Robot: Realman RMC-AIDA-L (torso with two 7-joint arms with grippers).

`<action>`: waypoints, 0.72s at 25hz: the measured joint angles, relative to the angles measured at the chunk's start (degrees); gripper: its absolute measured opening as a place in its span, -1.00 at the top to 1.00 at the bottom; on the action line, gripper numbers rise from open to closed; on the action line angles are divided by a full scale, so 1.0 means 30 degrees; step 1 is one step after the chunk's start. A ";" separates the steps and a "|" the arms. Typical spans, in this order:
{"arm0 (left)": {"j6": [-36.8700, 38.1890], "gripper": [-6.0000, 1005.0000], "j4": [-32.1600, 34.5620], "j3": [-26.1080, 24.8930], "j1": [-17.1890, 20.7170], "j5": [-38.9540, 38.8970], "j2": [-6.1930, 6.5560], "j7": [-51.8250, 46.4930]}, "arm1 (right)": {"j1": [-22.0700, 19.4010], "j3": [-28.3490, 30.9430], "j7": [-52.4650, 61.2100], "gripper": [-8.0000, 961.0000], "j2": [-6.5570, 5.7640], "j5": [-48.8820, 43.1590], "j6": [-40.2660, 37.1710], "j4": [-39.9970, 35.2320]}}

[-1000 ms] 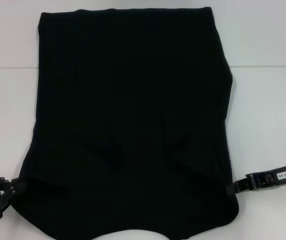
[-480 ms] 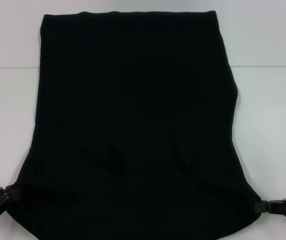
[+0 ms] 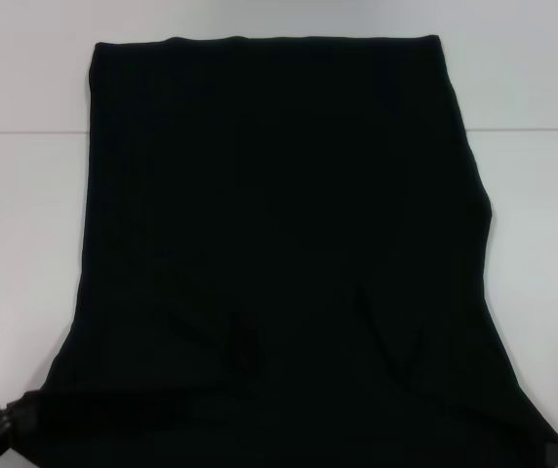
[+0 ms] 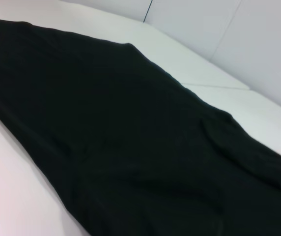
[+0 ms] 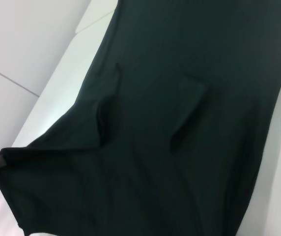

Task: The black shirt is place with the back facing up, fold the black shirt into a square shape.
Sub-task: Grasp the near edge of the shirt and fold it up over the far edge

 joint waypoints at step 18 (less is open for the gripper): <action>0.1592 0.91 -0.1144 -0.0571 -0.0958 0.0798 0.0107 -0.0556 | -0.0662 0.1894 -0.1533 0.90 -0.0634 0.0012 -0.1877 0.0161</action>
